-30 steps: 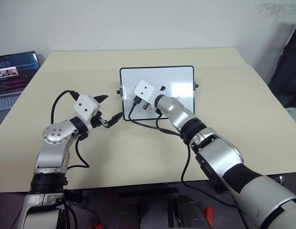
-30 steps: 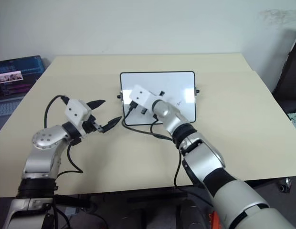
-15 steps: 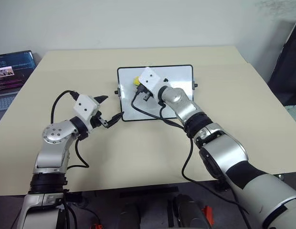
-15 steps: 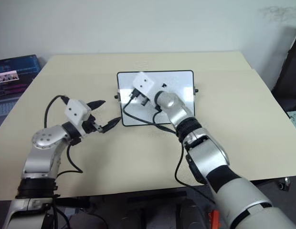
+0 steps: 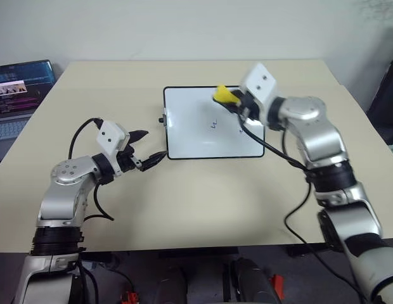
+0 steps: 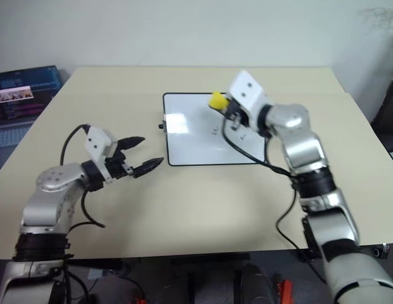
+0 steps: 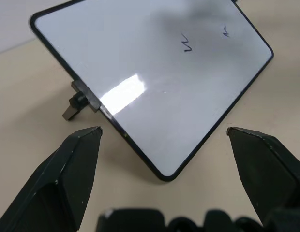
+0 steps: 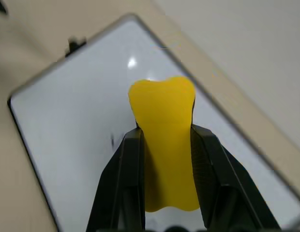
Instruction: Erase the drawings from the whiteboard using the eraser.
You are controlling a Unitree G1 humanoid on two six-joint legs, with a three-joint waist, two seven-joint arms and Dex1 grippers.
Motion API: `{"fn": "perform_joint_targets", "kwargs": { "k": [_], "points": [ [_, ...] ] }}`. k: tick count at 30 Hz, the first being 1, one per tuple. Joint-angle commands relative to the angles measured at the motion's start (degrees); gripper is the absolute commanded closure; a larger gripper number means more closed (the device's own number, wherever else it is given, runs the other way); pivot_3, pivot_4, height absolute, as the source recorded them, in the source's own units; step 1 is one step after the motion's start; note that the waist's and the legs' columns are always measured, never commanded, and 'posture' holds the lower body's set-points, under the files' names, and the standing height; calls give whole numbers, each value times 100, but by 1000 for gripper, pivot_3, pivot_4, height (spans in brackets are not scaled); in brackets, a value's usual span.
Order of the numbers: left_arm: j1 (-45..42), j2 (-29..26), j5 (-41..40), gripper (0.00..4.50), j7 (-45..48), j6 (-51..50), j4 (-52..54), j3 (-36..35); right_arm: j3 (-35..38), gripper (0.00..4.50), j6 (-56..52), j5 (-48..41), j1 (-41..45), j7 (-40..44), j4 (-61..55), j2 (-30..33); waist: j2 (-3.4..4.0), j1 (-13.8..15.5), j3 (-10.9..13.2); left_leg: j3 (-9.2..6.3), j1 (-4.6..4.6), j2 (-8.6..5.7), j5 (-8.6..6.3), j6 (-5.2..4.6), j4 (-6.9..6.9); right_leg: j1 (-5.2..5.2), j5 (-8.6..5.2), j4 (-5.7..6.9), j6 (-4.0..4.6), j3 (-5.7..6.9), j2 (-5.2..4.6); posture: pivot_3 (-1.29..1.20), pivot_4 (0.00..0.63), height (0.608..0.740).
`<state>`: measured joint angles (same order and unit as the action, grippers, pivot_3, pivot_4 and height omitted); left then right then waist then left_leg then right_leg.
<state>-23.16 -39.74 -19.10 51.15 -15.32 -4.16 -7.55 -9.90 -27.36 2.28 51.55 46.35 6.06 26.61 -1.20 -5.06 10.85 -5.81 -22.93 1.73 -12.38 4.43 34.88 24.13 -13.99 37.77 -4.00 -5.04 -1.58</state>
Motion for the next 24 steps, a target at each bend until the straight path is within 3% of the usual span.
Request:
{"fn": "perform_joint_targets", "kwargs": {
  "k": [1, 9, 24],
  "points": [
    [-169, -234, -87, 0, 161, -64, 161, -119, 232, 3527, -333, -161, -246, 123, -641, 349, 0, -41, 0, 3, 3, 0, 0, -1, 0, 0, 0, 1, 0, -5, 1, 0, 150, 740],
    [-376, -314, -29, 0, 261, -68, -12, -105, 615, 3527, -640, -298, -1272, 36, -1114, 1108, -3, 32, 1, 6, -1, 0, -1, -1, 2, -2, -5, -5, -8, -6, 2, 0, 150, 740],
    [-564, -662, 128, 0, 405, -56, -67, -37, 611, 3527, -559, -249, -1256, 102, -920, 1641, -4, 21, 2, 14, 1, 0, 0, 0, 4, -2, -6, -5, -10, -12, 1, 0, 150, 740]
  ]
}}
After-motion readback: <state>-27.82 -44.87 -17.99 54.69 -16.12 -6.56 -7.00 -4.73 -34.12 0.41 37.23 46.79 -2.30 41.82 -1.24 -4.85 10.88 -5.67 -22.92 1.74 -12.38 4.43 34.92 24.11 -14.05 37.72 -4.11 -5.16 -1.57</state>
